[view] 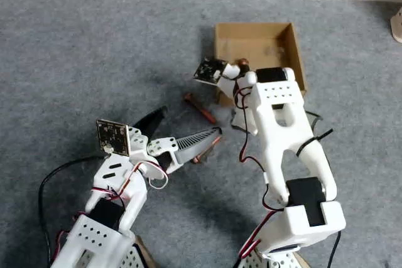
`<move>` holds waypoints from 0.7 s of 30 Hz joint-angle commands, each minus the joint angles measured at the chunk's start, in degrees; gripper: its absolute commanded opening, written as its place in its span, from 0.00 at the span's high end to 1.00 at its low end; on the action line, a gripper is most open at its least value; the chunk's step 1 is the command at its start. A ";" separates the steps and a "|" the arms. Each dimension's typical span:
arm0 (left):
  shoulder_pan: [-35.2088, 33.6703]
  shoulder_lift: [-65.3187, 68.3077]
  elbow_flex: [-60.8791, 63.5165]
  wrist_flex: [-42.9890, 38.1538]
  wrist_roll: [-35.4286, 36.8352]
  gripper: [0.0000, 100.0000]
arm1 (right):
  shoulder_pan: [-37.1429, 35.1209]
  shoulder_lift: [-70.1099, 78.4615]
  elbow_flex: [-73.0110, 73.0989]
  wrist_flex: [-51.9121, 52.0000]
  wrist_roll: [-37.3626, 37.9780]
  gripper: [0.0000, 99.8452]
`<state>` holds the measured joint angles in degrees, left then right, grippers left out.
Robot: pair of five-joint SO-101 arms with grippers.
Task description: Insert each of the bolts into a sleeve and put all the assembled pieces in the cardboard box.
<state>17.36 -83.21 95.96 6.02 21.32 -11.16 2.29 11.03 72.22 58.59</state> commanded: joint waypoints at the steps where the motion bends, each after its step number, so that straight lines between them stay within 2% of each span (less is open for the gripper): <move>1: -0.66 -0.92 -0.75 0.09 -0.53 0.52 | -0.57 0.13 -0.31 0.22 1.05 0.80; 7: -0.66 -0.92 -0.75 0.09 -0.53 0.52 | -0.66 10.51 -0.84 -0.57 1.05 0.80; 15: -0.66 -0.92 -0.75 0.09 -0.53 0.52 | -1.19 19.82 -0.75 -11.30 0.79 0.80; 18: -0.66 -0.92 -0.75 0.09 -0.53 0.52 | -1.27 23.16 -0.75 -12.00 0.97 0.81; 20: -0.66 -0.92 -0.75 0.09 -0.53 0.52 | -1.45 24.13 -0.75 -11.91 0.79 0.86; 21: -0.66 -0.92 -0.75 0.09 -0.53 0.52 | -1.45 24.22 -0.75 -11.91 0.62 0.93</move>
<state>17.36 -83.21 95.96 6.02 21.32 -11.60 23.82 9.80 62.20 59.12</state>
